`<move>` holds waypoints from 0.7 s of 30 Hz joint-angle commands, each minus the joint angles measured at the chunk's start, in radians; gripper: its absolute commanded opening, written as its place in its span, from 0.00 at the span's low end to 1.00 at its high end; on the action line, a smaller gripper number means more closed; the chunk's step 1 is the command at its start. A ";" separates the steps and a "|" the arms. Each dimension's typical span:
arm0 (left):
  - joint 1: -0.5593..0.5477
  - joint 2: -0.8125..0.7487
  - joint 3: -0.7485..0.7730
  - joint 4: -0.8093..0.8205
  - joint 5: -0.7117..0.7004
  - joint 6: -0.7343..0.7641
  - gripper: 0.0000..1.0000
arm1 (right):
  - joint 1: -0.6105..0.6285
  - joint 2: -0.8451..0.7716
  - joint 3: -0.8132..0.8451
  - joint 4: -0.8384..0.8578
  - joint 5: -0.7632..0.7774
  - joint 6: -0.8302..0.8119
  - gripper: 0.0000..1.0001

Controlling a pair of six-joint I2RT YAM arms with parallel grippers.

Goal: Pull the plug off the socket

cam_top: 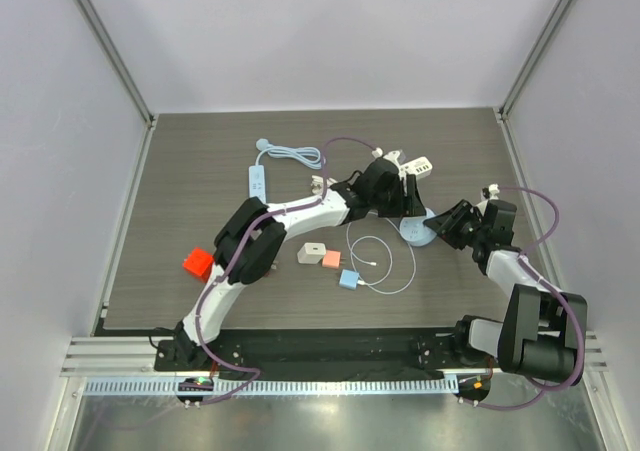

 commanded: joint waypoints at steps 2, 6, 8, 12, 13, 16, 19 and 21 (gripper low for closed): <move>-0.005 -0.181 -0.010 0.145 0.020 -0.017 0.00 | -0.013 0.037 -0.010 -0.141 0.176 -0.051 0.01; -0.015 -0.195 -0.002 0.127 -0.005 0.020 0.00 | -0.015 0.037 -0.010 -0.142 0.181 -0.054 0.01; -0.015 -0.201 -0.001 0.122 -0.016 0.025 0.00 | -0.013 0.038 -0.008 -0.145 0.182 -0.053 0.01; -0.015 -0.188 0.034 0.108 -0.024 0.014 0.00 | -0.015 0.035 -0.010 -0.147 0.188 -0.053 0.01; -0.015 -0.184 0.047 0.098 -0.025 0.006 0.00 | -0.015 0.032 -0.011 -0.147 0.190 -0.051 0.01; -0.015 -0.167 0.083 0.087 -0.030 -0.005 0.00 | -0.013 0.037 -0.010 -0.145 0.187 -0.051 0.01; -0.015 -0.173 0.094 0.073 -0.059 0.009 0.00 | -0.015 0.043 -0.008 -0.147 0.187 -0.051 0.01; -0.015 -0.190 0.085 0.072 -0.071 0.024 0.00 | -0.015 0.045 -0.007 -0.145 0.187 -0.051 0.01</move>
